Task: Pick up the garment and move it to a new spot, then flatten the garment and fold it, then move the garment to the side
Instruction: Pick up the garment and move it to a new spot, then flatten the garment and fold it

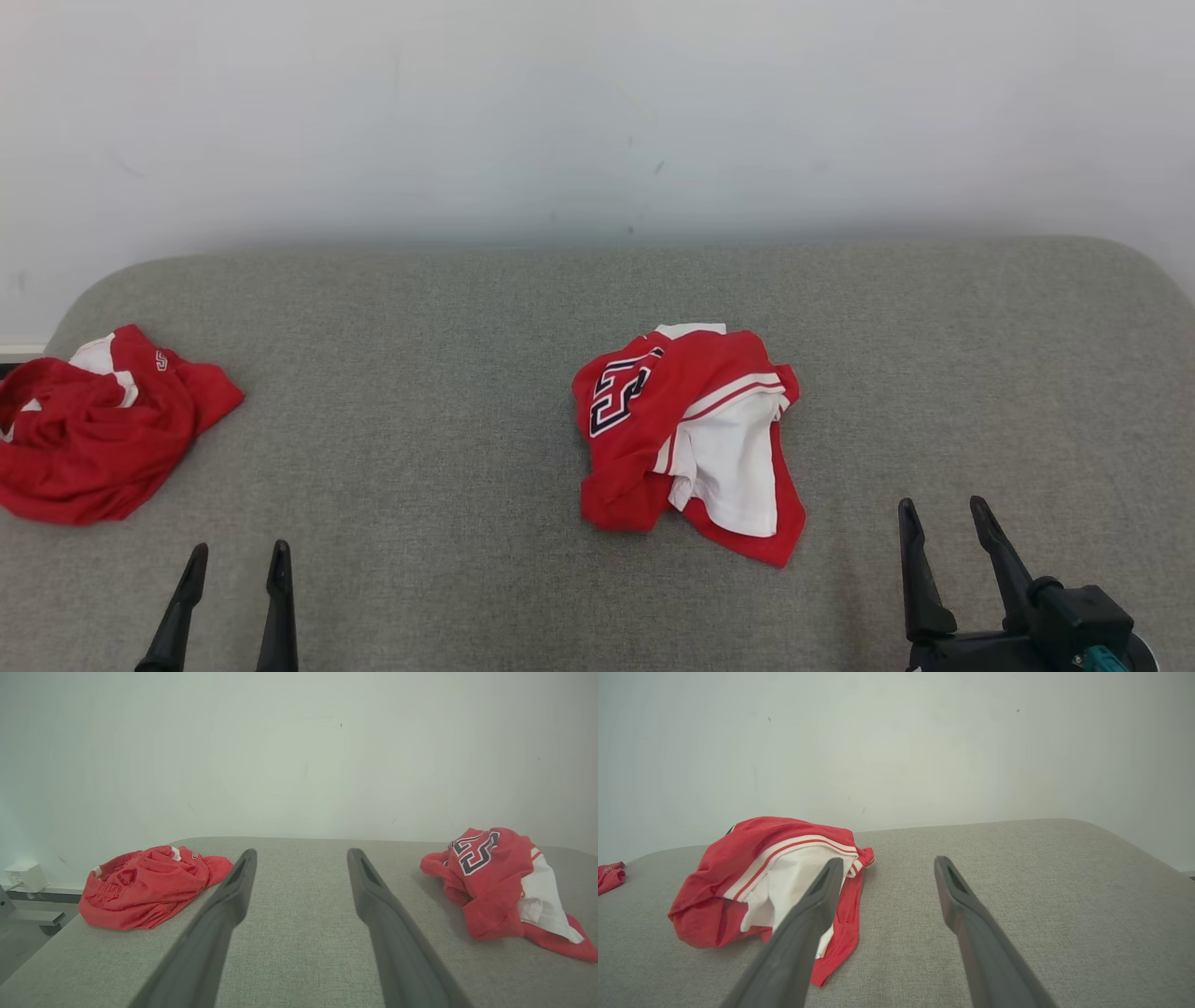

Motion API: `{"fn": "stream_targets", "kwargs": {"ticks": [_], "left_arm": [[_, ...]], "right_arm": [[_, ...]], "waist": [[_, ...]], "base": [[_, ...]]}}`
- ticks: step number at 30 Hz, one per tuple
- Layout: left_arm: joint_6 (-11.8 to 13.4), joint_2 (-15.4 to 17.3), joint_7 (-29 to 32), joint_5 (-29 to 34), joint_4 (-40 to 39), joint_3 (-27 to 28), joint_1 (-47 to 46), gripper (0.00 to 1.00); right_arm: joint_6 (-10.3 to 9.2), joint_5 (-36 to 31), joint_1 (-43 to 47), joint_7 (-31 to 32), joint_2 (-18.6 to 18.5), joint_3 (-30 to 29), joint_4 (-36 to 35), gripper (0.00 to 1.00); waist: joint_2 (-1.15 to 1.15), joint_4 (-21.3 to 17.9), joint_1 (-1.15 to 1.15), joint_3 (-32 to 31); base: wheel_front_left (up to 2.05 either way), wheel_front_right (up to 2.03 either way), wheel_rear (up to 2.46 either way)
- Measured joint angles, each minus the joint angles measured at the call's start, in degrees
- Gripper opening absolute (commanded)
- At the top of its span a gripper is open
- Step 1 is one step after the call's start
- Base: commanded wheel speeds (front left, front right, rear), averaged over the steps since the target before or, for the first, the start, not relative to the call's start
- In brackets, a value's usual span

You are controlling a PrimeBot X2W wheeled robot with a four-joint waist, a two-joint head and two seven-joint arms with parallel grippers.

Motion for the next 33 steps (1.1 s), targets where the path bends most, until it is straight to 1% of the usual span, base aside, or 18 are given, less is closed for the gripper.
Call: {"fn": "stream_targets", "kwargs": {"ticks": [7, 16, 27, 33], "left_arm": [[-1.4, -1.3, 0.0, 1.1, 0.8, 1.8, 0.8, 1.00], [-2.4, -2.4, 0.0, 2.3, 1.2, 3.1, 1.0, 1.00], [-3.3, -3.3, 0.0, 3.6, 1.4, 4.4, 1.1, 1.00], [-3.4, -3.9, 0.0, 4.1, 1.4, 4.8, 1.1, 1.00]], "right_arm": [[0.00, 0.1, 0.1, 0.0, 0.0, -0.1, 0.3, 1.00], [0.00, 0.2, 0.5, 0.0, 0.0, 0.0, 0.4, 1.00], [0.00, 0.3, 0.6, 0.0, 0.0, 0.1, 0.5, 1.00], [0.00, 0.3, 0.6, 0.0, 0.0, 0.1, 0.7, 1.00]], "waist": [[0.00, -0.1, 0.00, -0.3], [0.00, 0.1, 0.01, -0.4], [0.00, 0.1, 0.01, -0.2], [0.00, 0.0, 0.01, -0.2]], "base": [[0.00, 0.00, 0.00], [0.00, 0.00, 0.00], [0.00, 0.00, 0.00], [0.00, 0.00, 0.00]]}}
